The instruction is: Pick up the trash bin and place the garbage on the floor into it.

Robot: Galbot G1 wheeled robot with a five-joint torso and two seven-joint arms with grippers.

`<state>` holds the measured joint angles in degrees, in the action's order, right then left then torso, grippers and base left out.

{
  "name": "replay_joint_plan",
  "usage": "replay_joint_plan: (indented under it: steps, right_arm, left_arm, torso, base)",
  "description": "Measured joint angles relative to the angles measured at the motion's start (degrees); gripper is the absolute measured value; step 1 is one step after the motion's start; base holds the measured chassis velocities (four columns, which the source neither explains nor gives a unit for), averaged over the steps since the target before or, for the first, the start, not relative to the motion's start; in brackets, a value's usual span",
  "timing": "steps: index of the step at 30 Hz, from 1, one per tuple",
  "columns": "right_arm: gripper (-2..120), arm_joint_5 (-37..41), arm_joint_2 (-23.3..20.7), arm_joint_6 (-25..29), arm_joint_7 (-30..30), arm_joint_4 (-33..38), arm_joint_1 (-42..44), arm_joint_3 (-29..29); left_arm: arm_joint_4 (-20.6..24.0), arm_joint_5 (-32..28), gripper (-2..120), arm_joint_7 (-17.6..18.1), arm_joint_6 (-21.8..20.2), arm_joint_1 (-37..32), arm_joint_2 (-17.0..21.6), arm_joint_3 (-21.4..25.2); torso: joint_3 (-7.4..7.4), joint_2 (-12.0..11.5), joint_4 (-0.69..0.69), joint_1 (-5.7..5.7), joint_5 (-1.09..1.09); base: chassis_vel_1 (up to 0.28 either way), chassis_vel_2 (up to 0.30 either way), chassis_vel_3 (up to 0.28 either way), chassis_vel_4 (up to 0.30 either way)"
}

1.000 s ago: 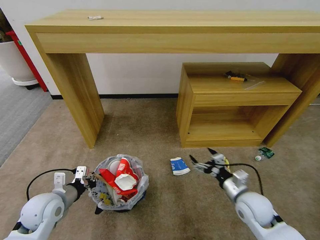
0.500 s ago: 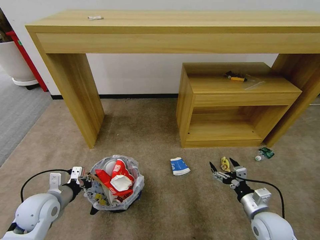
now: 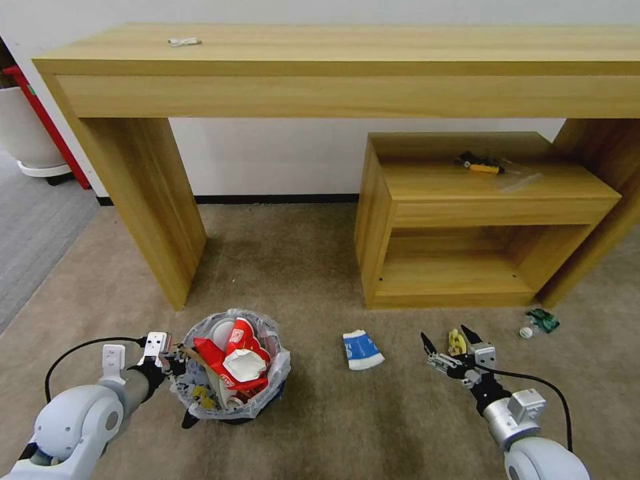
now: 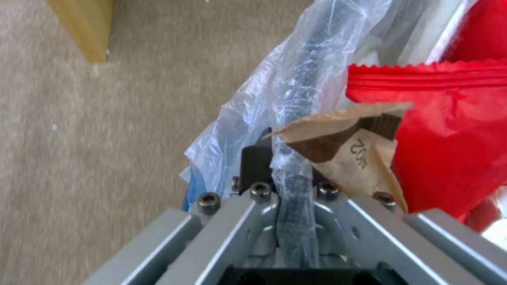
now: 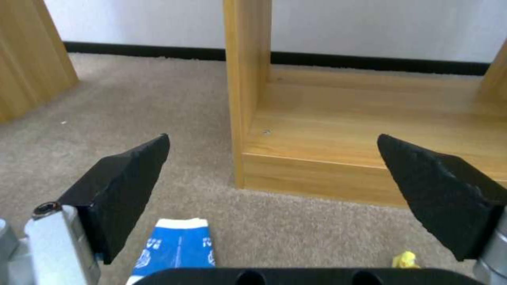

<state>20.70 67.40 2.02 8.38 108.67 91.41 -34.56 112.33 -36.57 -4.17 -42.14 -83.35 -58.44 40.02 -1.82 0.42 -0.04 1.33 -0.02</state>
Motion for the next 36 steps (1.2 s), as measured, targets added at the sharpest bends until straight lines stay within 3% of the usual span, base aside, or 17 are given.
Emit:
replay_joint_plan:
  steps: [7, 10, 11, 12, 17, 19, 22, 25, 36]
  right_arm:
    - [100, 3.5, -1.7, -4.2, 0.0, -6.0, -4.0, 2.8]
    - [100, 5.2, -3.2, -6.0, 1.8, -16.5, -10.8, 7.7]
    - [100, 6.2, -3.3, -6.8, 2.3, -22.7, -15.1, 11.9]
    - [100, 6.2, -3.3, -6.8, 2.3, -22.7, -15.1, 11.9]
    - [100, 7.3, -1.1, -9.1, 2.1, -31.0, -23.7, 19.8]
    - [100, 7.3, -0.8, -9.2, 2.0, -31.7, -24.4, 20.4]
    - [88, 7.6, 1.2, -10.3, 1.5, -35.7, -28.0, 23.6]
    - [81, 8.1, 2.9, -11.3, 0.9, -39.7, -30.7, 25.7]
    - [77, 8.0, 5.4, -10.0, -0.8, -48.6, -34.9, 27.4]
  left_arm:
    - [-0.1, -0.5, 0, 0.3, 0.0, 1.0, 0.0, 0.0]
    - [-0.6, -1.4, 0, 0.9, 0.0, 2.1, 0.1, -0.2]
    - [-0.9, -2.0, 0, 1.3, 0.0, 2.9, 0.4, -0.8]
    - [-0.9, -2.0, 0, 1.3, 0.0, 2.9, 0.4, -0.8]
    - [-2.1, -3.0, 0, 1.5, 0.0, 4.7, 1.7, -2.0]
    - [-2.3, -3.1, 0, 1.4, 0.0, 4.9, 1.9, -2.0]
    - [-3.0, -3.9, 0, 1.1, 0.0, 5.4, 3.2, -2.0]
    - [-3.2, -4.3, 0, 0.9, 0.0, 5.1, 4.3, -1.8]
    - [-2.2, -4.9, 0, 0.9, 0.0, 4.4, 5.7, -2.0]
  torso:
    - [0.00, 0.0, -0.01, 0.01, 0.02]
    - [0.01, 0.0, 0.01, 0.00, 0.02]
    - [0.01, 0.0, 0.01, -0.01, 0.02]
    - [0.01, 0.0, 0.01, -0.01, 0.02]
    - [0.01, 0.0, 0.00, 0.00, 0.00]
    - [0.01, 0.0, 0.02, 0.00, 0.01]
    - [0.00, 0.0, 0.00, 0.00, 0.00]
    - [0.00, 0.0, 0.00, 0.00, 0.00]
    - [0.01, 0.0, -0.01, -0.01, 0.00]
  base:
    - [-0.061, 0.059, 0.056, -0.058]
    - [0.000, 0.000, 0.000, 0.000]
    - [0.000, 0.000, 0.000, 0.000]
    - [0.000, 0.000, 0.000, 0.000]
    - [0.000, 0.000, 0.000, 0.000]
    - [0.000, 0.000, 0.000, 0.000]
    - [0.000, 0.000, 0.000, 0.000]
    - [0.000, 0.000, 0.000, 0.000]
    - [0.000, 0.000, 0.000, 0.000]
